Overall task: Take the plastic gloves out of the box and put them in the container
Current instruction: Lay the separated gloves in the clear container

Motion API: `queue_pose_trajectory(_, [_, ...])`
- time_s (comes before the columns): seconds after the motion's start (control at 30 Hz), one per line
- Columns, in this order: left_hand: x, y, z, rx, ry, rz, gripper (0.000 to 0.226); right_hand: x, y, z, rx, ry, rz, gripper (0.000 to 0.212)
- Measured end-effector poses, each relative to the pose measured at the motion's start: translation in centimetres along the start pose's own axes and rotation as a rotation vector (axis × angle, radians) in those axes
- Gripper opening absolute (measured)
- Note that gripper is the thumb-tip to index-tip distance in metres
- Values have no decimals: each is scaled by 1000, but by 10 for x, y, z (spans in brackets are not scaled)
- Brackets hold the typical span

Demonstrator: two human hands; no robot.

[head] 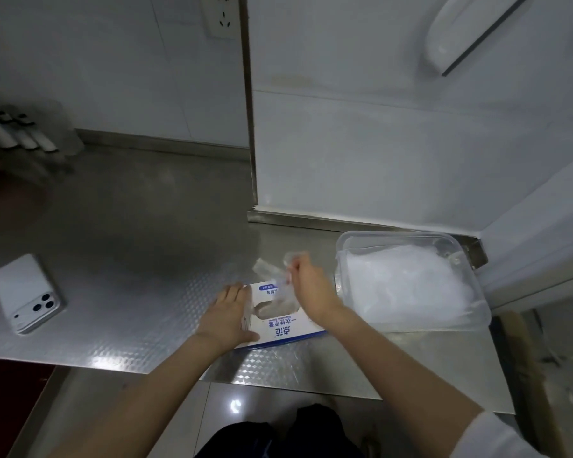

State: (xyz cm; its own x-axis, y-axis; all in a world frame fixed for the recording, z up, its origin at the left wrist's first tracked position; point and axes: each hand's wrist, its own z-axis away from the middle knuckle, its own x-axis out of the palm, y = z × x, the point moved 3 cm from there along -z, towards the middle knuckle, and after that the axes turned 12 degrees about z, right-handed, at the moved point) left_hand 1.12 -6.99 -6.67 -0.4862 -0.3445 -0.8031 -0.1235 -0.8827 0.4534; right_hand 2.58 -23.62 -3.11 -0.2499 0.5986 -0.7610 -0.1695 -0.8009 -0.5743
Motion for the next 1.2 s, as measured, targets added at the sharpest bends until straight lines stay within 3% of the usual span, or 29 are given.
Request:
queue_pose_trajectory(0.23, [-4,6,2,-58,-73,-4,92,-77,3,11,-125,404,-38,21])
queue_pose_trajectory(0.3, [-8,16,1,-29,-72,119,77,-88,7,14,-147,429,1,22])
queue_pose_trajectory(0.37, [-15,36,1,4,-40,386,57,-91,13,17,-139,422,18,21])
queue_pose_trajectory(0.43, [-23,65,4,26,-62,649,54,-92,17,22,-126,420,5,19])
queue_pose_trajectory(0.53, [-26,100,3,85,-68,853,59,-89,17,28,-129,398,-65,9])
queue_pose_trajectory(0.63, [-27,116,-6,85,55,990,35,-89,16,33,-146,366,-172,6])
queue_pose_trajectory(0.7, [-28,119,-10,92,132,1013,9,-95,18,37,-159,378,-227,7])
queue_pose_trajectory(0.8, [-27,122,-12,107,113,987,13,-103,27,38,-136,360,-314,10])
queue_pose_trajectory(0.9, [-30,127,-12,117,141,981,17,-100,35,35,-111,143,-277,20])
queue_pose_trajectory(0.97, [-33,129,-12,121,163,985,16,-97,39,36,-114,56,-257,12])
queue_pose_trajectory(1.2, [-58,127,-20,127,273,860,11,-119,66,37,72,211,-312,6])
